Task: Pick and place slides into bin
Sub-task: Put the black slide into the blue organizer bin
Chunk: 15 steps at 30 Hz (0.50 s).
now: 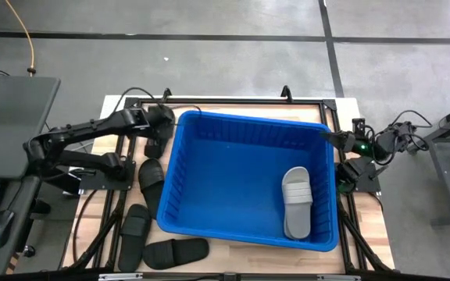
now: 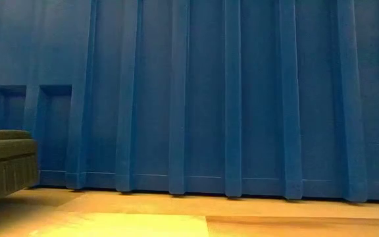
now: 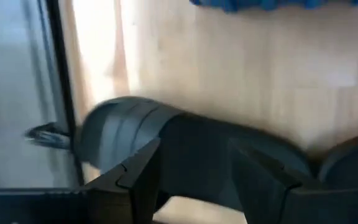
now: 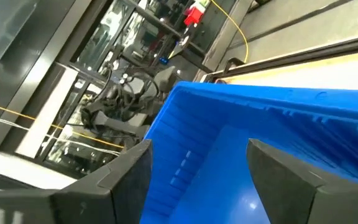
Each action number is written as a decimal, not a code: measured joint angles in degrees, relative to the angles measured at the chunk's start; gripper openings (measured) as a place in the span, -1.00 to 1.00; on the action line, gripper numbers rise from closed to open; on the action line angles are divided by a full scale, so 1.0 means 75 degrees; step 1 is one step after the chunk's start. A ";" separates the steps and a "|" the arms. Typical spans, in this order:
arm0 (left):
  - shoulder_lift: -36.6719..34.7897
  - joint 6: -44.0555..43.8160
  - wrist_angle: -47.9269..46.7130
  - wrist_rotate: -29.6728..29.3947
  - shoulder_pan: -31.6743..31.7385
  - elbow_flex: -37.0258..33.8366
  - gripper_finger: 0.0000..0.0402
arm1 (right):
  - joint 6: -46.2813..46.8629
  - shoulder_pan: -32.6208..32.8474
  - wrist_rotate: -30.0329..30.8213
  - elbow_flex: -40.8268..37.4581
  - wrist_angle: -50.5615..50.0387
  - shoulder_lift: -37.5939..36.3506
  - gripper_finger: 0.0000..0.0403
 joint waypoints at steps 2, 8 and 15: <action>0.0133 0.0399 0.0153 -0.0646 -0.0059 -0.0007 -0.15 | -0.0029 -0.0002 0.0043 0.0000 -0.0063 0.0000 0.23; 0.0688 0.1072 0.0480 -0.0854 -0.0042 -0.0029 -0.11 | 0.0004 0.0000 0.0350 0.0000 -0.0210 0.0000 0.23; 0.1187 0.1389 0.0535 -0.1066 0.0298 -0.0135 -0.03 | 0.0092 0.0000 0.0347 0.0000 -0.0239 0.0000 0.23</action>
